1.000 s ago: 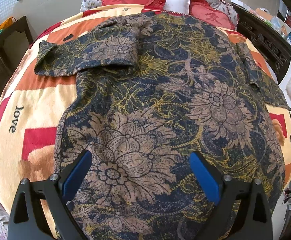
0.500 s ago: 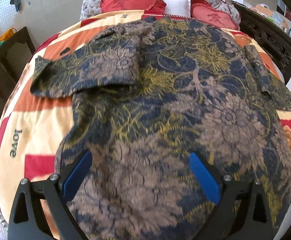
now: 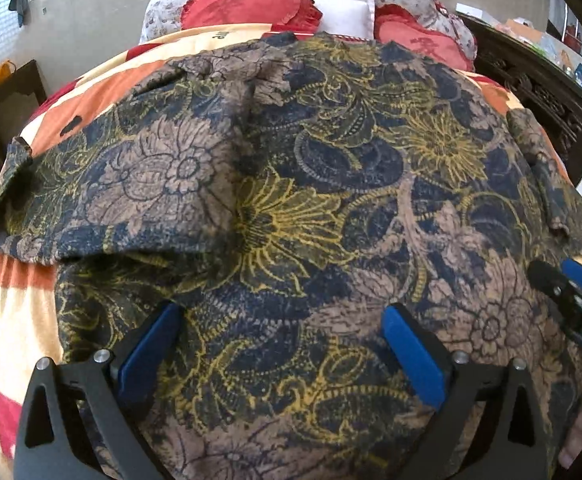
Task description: Fold small clothes
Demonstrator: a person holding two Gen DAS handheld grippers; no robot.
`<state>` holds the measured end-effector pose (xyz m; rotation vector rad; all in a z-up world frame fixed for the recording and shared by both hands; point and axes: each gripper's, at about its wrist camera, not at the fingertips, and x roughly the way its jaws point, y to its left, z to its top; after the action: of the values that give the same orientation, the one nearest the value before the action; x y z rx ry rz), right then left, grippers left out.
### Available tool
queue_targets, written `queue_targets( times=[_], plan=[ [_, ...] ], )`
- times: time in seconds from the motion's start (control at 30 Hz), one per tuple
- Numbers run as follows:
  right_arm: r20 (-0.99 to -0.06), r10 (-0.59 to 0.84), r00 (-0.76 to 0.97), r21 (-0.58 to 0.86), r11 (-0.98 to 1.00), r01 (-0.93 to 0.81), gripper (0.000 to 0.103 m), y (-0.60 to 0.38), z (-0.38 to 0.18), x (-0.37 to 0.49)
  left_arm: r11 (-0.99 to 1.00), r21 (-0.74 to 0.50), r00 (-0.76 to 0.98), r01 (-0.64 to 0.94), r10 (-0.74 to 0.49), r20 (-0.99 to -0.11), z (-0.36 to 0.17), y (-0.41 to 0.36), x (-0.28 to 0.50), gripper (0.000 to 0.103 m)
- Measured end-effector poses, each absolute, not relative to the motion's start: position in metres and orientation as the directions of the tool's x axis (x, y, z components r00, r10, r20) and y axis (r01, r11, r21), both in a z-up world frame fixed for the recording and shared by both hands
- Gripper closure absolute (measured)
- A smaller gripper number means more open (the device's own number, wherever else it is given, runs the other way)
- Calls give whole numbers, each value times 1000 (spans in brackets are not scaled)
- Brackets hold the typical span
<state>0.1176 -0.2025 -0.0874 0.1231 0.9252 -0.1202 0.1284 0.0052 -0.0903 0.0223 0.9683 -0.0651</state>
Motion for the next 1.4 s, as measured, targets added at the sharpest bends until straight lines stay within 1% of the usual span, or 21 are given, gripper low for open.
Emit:
queue_targets(
  times=[0.3,0.5,0.7,0.77,0.8,0.87,0.93,1.0,1.03,1.13,1.2,1.3,1.37,1.4],
  plan=[
    [-760,-64,646,45,988,151,16,-197,-100,124,998,12,590,58,-25,-807,-93,1,122,0],
    [-760,-77,645,31,988,154,16,-195,-99,122,998,16,590,60,-22,-807,-93,1,121,0],
    [-761,-79,644,28,988,154,16,-195,-99,122,997,-4,571,77,-48,-819,-89,6,125,0],
    [-761,-79,644,28,988,154,16,-194,-99,122,996,20,566,91,-35,-824,-80,11,122,3],
    [-762,-79,643,28,988,154,16,-194,-99,122,995,37,583,92,-24,-812,-71,17,119,3],
    [-762,-81,642,27,987,156,16,-194,-99,122,990,94,662,102,3,-750,-46,35,112,3],
    [-762,-82,642,25,988,156,16,-194,-100,123,980,187,734,67,78,-674,-24,67,116,2],
    [-762,-81,642,26,987,156,16,-194,-100,123,975,220,748,33,122,-653,-15,100,127,2],
    [-762,-80,643,27,987,156,16,-194,-100,123,971,240,743,-10,167,-648,-14,126,138,2],
    [-762,-82,643,26,987,156,15,-194,-100,122,960,271,701,-70,240,-672,-23,179,164,2],
    [-761,-85,643,23,987,157,15,-193,-99,122,961,272,660,-44,233,-714,-36,197,178,2],
    [-761,-89,642,17,987,157,15,-192,-100,123,972,236,603,19,177,-778,-52,204,198,6],
    [-762,-85,642,22,988,156,15,-193,-100,123,964,262,611,49,179,-771,-56,199,205,7],
    [-762,-83,642,24,987,156,15,-193,-100,124,954,295,624,51,200,-755,-59,196,209,7]
  ],
)
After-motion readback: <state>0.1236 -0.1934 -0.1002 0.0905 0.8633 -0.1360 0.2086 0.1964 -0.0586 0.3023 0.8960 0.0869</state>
